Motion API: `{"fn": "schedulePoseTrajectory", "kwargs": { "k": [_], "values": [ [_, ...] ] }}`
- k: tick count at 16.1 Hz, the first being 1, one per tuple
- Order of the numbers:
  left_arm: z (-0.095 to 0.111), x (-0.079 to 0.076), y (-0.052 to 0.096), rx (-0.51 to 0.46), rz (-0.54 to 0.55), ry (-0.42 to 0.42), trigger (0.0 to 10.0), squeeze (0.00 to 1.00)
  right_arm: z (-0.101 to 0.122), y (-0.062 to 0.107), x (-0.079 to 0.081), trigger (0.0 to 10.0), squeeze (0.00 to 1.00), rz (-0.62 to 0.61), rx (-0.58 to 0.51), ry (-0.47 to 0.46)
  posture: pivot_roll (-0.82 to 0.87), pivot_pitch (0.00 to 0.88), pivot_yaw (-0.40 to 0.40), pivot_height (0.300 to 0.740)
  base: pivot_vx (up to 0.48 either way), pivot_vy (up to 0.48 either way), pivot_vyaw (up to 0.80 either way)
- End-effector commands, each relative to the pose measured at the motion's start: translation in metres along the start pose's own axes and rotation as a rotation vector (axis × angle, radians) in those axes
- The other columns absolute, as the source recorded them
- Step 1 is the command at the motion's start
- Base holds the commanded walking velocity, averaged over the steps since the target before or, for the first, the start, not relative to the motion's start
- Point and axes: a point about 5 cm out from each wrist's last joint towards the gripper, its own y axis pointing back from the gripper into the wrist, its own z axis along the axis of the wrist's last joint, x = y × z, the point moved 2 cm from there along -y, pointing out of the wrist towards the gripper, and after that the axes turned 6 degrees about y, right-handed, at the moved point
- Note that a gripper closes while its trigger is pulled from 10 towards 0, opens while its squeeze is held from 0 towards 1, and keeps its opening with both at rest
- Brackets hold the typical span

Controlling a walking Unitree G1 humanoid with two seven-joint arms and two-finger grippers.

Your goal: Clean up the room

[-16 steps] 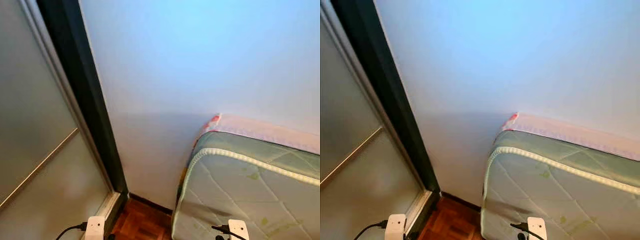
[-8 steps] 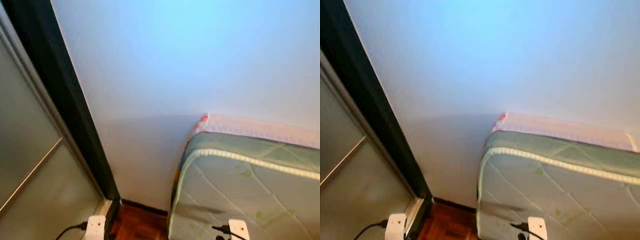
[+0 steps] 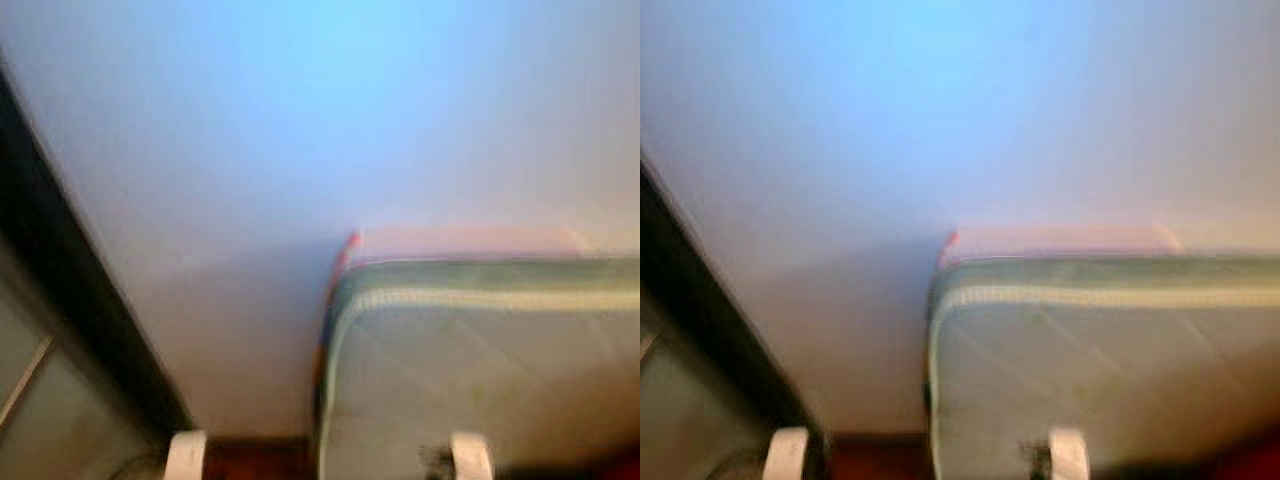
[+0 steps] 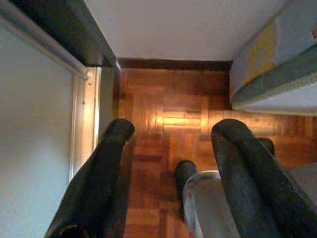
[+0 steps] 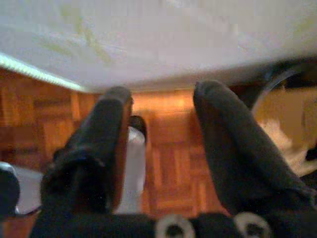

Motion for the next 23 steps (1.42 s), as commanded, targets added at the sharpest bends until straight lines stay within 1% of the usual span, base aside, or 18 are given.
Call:
{"fn": "schedulePoseTrajectory", "kwargs": {
  "k": [1, 6, 8, 10, 17, 21, 23],
  "values": [
    [0.035, -0.014, -0.013, 0.035, 0.029, 0.056, 10.0, 0.0, 0.065, -0.011, -0.015, 10.0, 0.0, 0.023, -0.045, -0.064, 0.0, 0.0, 0.003, 0.74, 0.0, 0.0, -0.76],
    [0.04, -0.015, -0.013, 0.033, 0.027, 0.046, 10.0, 0.0, 0.069, -0.012, -0.014, 10.0, 0.0, 0.021, -0.053, -0.072, 0.0, 0.0, 0.018, 0.74, 0.0, 0.0, -0.76],
    [0.045, -0.015, -0.014, 0.016, 0.02, 0.034, 10.0, 0.0, 0.069, -0.012, -0.014, 10.0, 0.0, 0.011, -0.055, -0.098, 0.01, 0.0, 0.024, 0.74, 0.0, 0.0, -0.76],
    [0.045, -0.015, -0.014, 0.019, 0.022, 0.032, 10.0, 0.0, 0.069, -0.012, -0.015, 10.0, 0.0, -0.016, -0.057, -0.136, 0.01, 0.0, 0.029, 0.74, 0.0, 0.0, -0.75],
    [0.044, -0.014, -0.014, 0.031, 0.026, 0.03, 10.0, 0.0, 0.07, -0.012, -0.015, 10.0, 0.0, -0.023, -0.052, -0.115, 0.02, 0.0, 0.024, 0.74, 0.0, 0.0, -0.74],
    [0.048, -0.015, -0.015, 0.019, 0.021, 0.029, 10.0, 0.0, 0.071, -0.012, -0.016, 10.0, 0.0, -0.03, -0.056, -0.11, 0.02, 0.0, 0.022, 0.74, 0.0, 0.0, 0.0],
    [0.049, -0.014, -0.015, 0.016, 0.021, 0.021, 10.0, 0.0, 0.071, -0.012, -0.016, 10.0, 0.0, -0.032, -0.064, -0.123, 0.02, 0.0, 0.024, 0.74, 0.0, 0.0, 0.0]
  ]
}}
